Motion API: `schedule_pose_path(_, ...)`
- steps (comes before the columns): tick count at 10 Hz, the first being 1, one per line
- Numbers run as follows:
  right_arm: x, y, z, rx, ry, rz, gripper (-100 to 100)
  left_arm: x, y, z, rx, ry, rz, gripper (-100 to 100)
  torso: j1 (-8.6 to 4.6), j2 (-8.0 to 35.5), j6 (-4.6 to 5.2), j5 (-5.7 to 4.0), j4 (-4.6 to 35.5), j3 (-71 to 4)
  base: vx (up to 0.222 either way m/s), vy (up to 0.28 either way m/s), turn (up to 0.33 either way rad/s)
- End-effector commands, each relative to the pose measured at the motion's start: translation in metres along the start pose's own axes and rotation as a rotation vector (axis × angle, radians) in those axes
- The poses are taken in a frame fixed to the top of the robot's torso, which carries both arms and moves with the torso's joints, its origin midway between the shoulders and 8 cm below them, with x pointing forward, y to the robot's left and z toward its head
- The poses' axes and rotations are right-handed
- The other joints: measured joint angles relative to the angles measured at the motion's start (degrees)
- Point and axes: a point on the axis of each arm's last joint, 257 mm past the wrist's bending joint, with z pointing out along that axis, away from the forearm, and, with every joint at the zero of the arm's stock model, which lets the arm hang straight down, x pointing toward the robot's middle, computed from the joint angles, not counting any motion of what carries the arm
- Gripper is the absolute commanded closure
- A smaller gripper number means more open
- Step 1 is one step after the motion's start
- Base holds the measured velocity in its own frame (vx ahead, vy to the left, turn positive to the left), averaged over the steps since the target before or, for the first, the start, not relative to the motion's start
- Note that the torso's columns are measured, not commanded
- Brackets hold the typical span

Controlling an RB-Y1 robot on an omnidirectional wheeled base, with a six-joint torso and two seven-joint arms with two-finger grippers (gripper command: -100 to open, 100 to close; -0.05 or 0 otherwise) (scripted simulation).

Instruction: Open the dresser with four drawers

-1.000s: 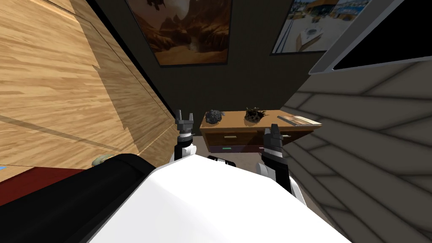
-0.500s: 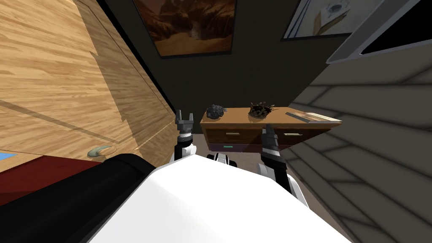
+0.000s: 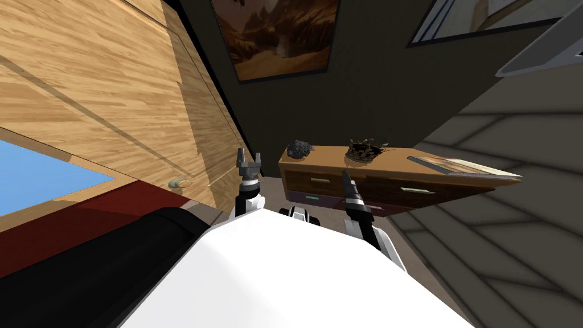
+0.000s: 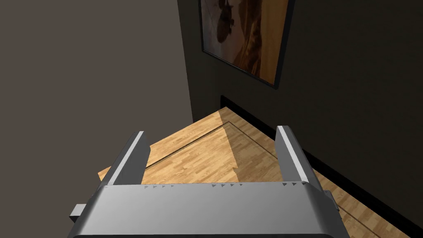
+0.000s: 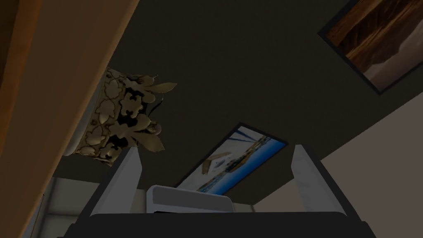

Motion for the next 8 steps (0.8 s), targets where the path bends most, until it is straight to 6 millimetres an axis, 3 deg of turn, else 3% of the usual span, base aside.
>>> schedule_pose_path(1,0.022,-0.025,0.001,0.066,0.059,-0.092,-100,0.0,0.0,0.0,0.0,0.0,0.0,0,0.02,-0.01,-0.02,0.01,0.0,0.0,-0.059,0.007,0.114)
schedule_pose_path(3,0.048,-0.053,0.0,0.141,0.128,-0.189,-100,0.0,0.0,0.0,0.0,0.0,0.0,0,-0.07,-0.1,-0.02,-0.02,-0.03,-0.07,-0.062,0.005,0.329)
schedule_pose_path(8,0.073,-0.09,-0.006,0.24,0.212,-0.348,-100,0.0,0.0,0.0,0.0,0.0,0.0,0,-0.04,-0.06,-0.04,-0.01,-0.02,-0.04,-0.053,0.006,0.168)
